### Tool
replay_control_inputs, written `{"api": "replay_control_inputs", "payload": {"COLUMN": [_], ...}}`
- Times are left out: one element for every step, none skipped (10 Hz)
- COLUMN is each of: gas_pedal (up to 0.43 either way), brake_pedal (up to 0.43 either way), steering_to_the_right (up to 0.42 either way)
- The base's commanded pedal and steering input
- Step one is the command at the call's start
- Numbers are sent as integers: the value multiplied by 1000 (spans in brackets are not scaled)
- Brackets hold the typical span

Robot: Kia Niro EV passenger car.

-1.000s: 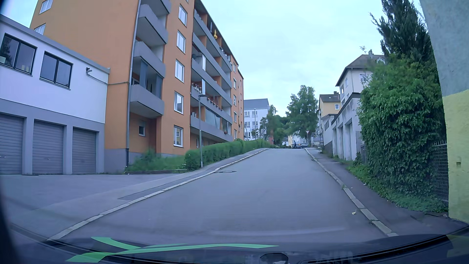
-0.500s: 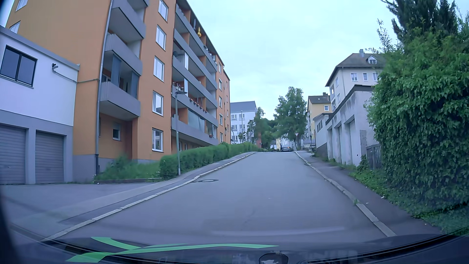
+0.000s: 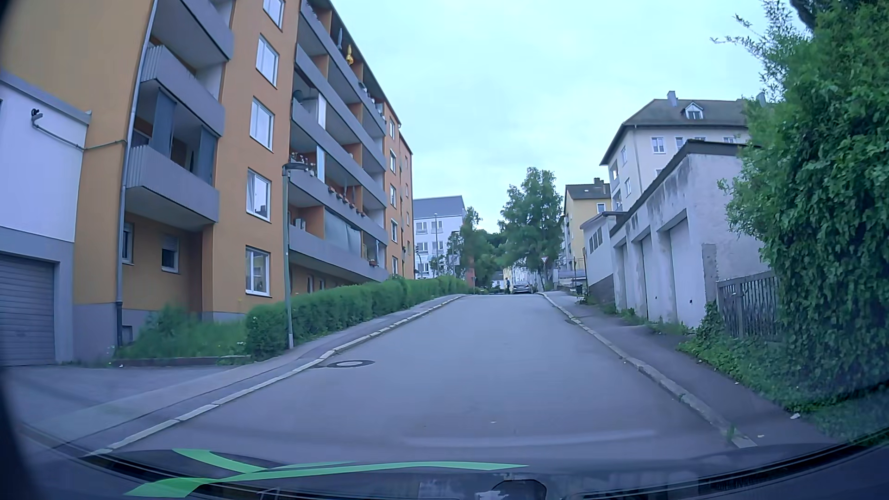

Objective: Follow the waypoints while adhering to traffic rules and regulations

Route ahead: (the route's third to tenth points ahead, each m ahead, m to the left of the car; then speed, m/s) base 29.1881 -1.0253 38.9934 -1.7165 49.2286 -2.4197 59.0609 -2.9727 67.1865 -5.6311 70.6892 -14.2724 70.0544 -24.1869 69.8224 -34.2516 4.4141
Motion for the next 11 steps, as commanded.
{"api": "replay_control_inputs", "payload": {"gas_pedal": [110,110,118,118,118,118,118,118,118,118,118], "brake_pedal": [0,0,0,0,0,0,0,0,0,0,0], "steering_to_the_right": [62,60,56,49,44,39,38,35,34,32,31]}}
